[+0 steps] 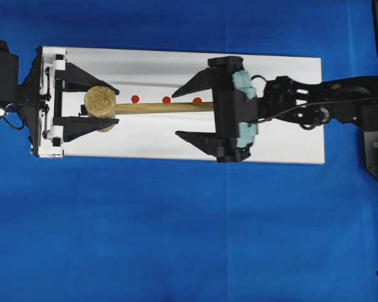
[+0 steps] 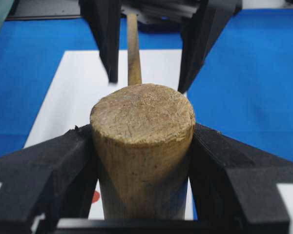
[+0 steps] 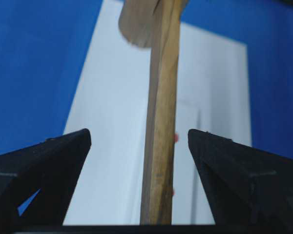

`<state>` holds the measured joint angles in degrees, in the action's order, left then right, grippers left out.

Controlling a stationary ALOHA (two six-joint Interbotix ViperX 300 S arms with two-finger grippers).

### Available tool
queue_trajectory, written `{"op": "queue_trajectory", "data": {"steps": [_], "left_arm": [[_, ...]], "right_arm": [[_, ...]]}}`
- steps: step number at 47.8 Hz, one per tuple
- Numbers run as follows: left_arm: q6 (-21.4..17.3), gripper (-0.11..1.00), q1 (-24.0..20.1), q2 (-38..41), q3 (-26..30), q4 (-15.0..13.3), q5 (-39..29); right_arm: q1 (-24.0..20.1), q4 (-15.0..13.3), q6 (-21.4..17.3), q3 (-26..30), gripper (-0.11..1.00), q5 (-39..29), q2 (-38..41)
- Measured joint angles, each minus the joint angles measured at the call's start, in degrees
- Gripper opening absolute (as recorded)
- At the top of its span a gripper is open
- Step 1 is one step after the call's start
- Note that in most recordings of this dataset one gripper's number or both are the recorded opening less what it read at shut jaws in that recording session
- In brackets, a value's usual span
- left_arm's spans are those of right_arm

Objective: Hit the mark with a hammer.
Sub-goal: 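Open the left gripper to release the hammer head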

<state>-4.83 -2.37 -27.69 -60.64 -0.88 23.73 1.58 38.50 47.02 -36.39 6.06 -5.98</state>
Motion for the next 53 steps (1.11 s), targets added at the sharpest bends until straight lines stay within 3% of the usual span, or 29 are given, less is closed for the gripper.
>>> {"op": "queue_trajectory", "data": {"steps": [18,22,31,35,53], "left_arm": [[-0.09,0.46,0.35,-0.62,0.00,0.00,0.00],[-0.09,0.46,0.53,-0.62,0.00,0.00,0.00],[-0.09,0.46,0.70,-0.62,0.00,0.00,0.00],[-0.26,0.46,0.79,-0.62,0.00,0.00,0.09],[-0.53,0.46,0.97,-0.70,0.00,0.18,0.09]], "right_arm": [[0.35,2.02,0.00,0.79,0.89,0.00,2.72],[0.35,2.02,0.00,0.97,0.72,0.18,2.72],[0.35,2.02,0.00,1.05,0.18,2.11,2.72],[0.18,2.02,-0.18,1.05,0.04,2.72,2.72],[0.18,2.29,-0.35,1.05,0.03,2.99,2.72]]}}
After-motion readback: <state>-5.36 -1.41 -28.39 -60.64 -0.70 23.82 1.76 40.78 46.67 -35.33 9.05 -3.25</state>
